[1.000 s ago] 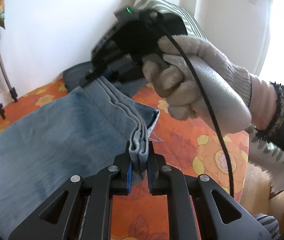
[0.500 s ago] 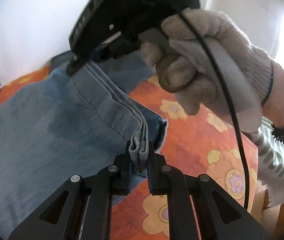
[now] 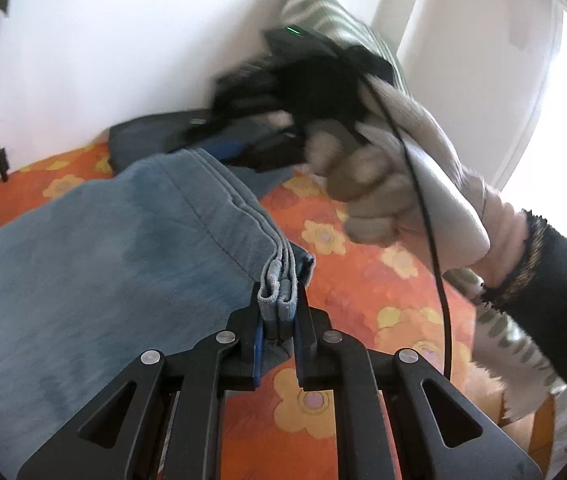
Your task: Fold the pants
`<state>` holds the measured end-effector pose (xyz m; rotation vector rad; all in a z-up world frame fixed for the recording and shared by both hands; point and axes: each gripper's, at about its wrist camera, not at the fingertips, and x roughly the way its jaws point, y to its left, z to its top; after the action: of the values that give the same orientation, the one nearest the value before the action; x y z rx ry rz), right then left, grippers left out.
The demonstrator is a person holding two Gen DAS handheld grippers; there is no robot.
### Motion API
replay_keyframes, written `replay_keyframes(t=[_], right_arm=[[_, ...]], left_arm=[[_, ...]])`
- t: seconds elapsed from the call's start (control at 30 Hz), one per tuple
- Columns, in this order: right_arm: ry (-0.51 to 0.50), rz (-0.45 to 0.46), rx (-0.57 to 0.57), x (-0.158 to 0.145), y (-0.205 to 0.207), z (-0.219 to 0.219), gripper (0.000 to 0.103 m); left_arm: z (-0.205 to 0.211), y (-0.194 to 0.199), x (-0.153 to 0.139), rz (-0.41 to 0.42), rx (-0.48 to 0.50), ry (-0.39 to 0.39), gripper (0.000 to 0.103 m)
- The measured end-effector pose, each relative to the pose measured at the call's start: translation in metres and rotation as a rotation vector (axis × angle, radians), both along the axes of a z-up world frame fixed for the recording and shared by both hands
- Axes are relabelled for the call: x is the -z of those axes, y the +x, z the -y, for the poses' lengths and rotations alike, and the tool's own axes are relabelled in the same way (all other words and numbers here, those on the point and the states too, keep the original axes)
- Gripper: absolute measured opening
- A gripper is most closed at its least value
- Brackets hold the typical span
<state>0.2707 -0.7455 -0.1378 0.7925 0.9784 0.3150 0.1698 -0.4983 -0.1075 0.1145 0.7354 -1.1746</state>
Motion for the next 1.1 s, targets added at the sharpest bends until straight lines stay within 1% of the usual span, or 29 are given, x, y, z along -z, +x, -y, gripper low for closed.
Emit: replay_keyframes(t=[0.03, 0.07, 0.1, 0.17, 0.2, 0.3, 0.33, 0.37, 0.4, 0.5, 0.6, 0.63, 0.67, 0.77, 0.83, 0.9, 0.97, 1.03, 1.1], right_arm=[[-0.007, 0.003, 0.018, -0.004, -0.005, 0.003, 0.033], [0.005, 0.008, 0.045, -0.008, -0.013, 0.009, 0.037], [0.014, 0.011, 0.066, -0.012, -0.019, 0.014, 0.039], [0.008, 0.012, 0.108, -0.019, -0.030, 0.020, 0.040], [0.012, 0.008, 0.115, -0.020, -0.034, 0.020, 0.040], [0.026, -0.026, 0.124, -0.016, -0.038, 0.008, 0.044], [0.044, -0.035, 0.128, -0.013, -0.038, 0.004, 0.046], [0.074, -0.045, 0.130, -0.009, -0.037, -0.001, 0.049], [0.095, -0.049, 0.133, -0.007, -0.036, -0.004, 0.051], [0.141, -0.074, 0.159, 0.004, -0.031, -0.014, 0.052], [0.222, -0.121, 0.212, 0.020, -0.028, -0.013, 0.052], [0.240, -0.138, 0.236, 0.026, -0.027, -0.012, 0.052], [0.247, -0.153, 0.249, 0.028, -0.028, -0.011, 0.052], [0.295, -0.152, 0.245, 0.028, -0.038, -0.014, 0.052], [0.288, -0.138, 0.219, 0.023, -0.045, -0.020, 0.052], [0.273, -0.150, 0.224, 0.023, -0.045, -0.023, 0.052], [0.266, -0.178, 0.261, 0.029, -0.040, -0.021, 0.052], [0.279, -0.204, 0.294, 0.040, -0.033, -0.019, 0.052], [0.261, -0.222, 0.288, 0.045, -0.025, -0.023, 0.052]], left_arm=[[-0.007, 0.004, -0.005, -0.012, -0.007, -0.011, 0.010], [-0.015, 0.010, -0.009, -0.023, -0.015, -0.022, 0.010], [-0.023, 0.017, -0.015, -0.032, -0.027, -0.032, 0.010], [-0.041, 0.034, -0.025, -0.059, -0.066, -0.062, 0.010], [-0.048, 0.039, -0.024, -0.070, -0.078, -0.071, 0.010], [-0.069, 0.061, -0.036, -0.074, -0.136, -0.091, 0.010], [-0.071, 0.064, -0.039, -0.071, -0.149, -0.093, 0.010], [-0.074, 0.066, -0.042, -0.067, -0.157, -0.092, 0.010], [-0.076, 0.064, -0.046, -0.054, -0.163, -0.089, 0.010], [-0.078, 0.057, -0.050, -0.039, -0.161, -0.080, 0.010], [-0.082, 0.046, -0.055, -0.030, -0.145, -0.077, 0.010], [-0.083, 0.041, -0.058, -0.001, -0.143, -0.066, 0.010], [-0.085, 0.038, -0.059, 0.021, -0.142, -0.060, 0.010], [-0.094, 0.036, -0.063, 0.023, -0.135, -0.060, 0.010], [-0.096, 0.036, -0.064, 0.022, -0.127, -0.057, 0.010], [-0.097, 0.033, -0.063, 0.026, -0.118, -0.053, 0.010], [-0.098, 0.024, -0.062, 0.042, -0.098, -0.044, 0.010], [-0.100, 0.016, -0.062, 0.059, -0.081, -0.036, 0.010], [-0.101, 0.007, -0.058, 0.073, -0.059, -0.014, 0.010]])
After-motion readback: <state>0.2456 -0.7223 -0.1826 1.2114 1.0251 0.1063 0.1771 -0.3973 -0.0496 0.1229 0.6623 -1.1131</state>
